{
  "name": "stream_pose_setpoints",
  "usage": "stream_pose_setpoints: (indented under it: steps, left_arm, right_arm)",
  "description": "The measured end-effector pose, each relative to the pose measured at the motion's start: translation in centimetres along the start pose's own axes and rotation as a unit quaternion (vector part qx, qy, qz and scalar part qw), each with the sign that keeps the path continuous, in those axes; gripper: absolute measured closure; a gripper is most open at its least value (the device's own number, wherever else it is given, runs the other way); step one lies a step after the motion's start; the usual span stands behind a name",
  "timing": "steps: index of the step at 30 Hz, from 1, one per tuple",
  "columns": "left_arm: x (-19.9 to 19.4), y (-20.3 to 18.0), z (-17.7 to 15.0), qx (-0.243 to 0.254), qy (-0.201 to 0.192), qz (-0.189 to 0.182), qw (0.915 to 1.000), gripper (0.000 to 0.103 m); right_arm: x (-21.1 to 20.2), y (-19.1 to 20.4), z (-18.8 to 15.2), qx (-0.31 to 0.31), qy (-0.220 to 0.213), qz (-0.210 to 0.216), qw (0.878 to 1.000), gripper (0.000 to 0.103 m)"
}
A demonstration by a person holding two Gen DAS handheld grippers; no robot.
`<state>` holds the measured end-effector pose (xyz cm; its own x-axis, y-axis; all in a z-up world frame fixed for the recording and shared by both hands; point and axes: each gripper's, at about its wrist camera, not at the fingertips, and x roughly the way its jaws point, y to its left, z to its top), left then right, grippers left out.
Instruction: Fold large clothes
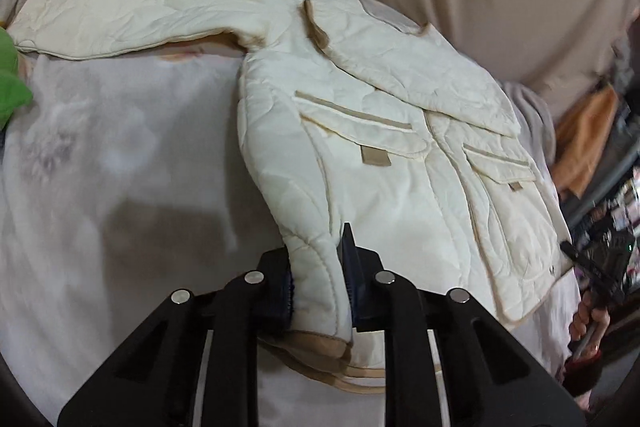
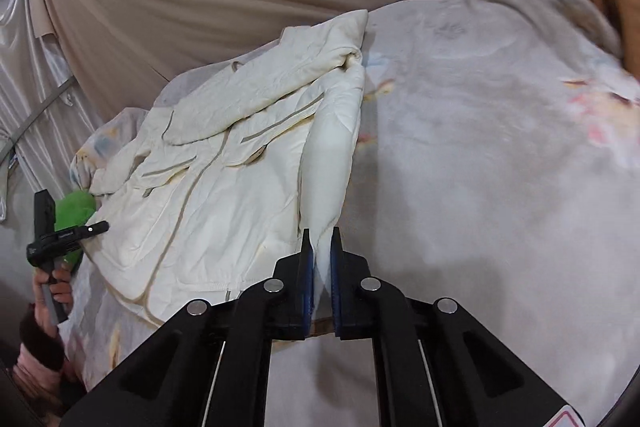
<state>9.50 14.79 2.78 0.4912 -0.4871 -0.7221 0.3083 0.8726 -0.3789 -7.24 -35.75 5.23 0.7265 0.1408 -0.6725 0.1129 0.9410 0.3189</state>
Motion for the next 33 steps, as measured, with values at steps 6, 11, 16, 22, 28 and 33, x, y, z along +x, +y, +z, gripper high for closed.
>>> stream_pose_setpoints:
  steps: [6,11,16,22,28,33]
  left_arm:
    - [-0.1,-1.7,-8.4,0.012,0.05,-0.039,0.9979,0.073]
    - [-3.1,0.7,-6.2,-0.049,-0.021,-0.05,0.9974,0.052]
    - [-4.0,4.6,1.8,-0.091,-0.124,0.024,0.9878,0.028]
    - [2.1,14.5,9.8,-0.215,-0.115,0.1,0.9647,0.023]
    - [5.6,19.5,12.0,-0.308,-0.097,0.091,0.942,0.021]
    - [6.2,19.4,14.9,-0.296,-0.107,0.072,0.9465,0.052]
  right_arm:
    - [-3.9,-4.0,-9.7,0.05,0.051,-0.065,0.995,0.095]
    - [-7.2,-3.7,-7.3,0.056,-0.01,-0.116,0.992,0.083]
    - [-6.0,1.3,2.0,-0.01,-0.077,-0.075,0.994,0.079]
    - [6.0,9.3,9.6,-0.07,-0.024,0.02,0.997,0.08]
    - [17.9,18.3,11.6,-0.146,0.059,0.084,0.984,0.084]
    - [26.1,21.8,10.3,-0.232,0.095,0.029,0.968,0.093]
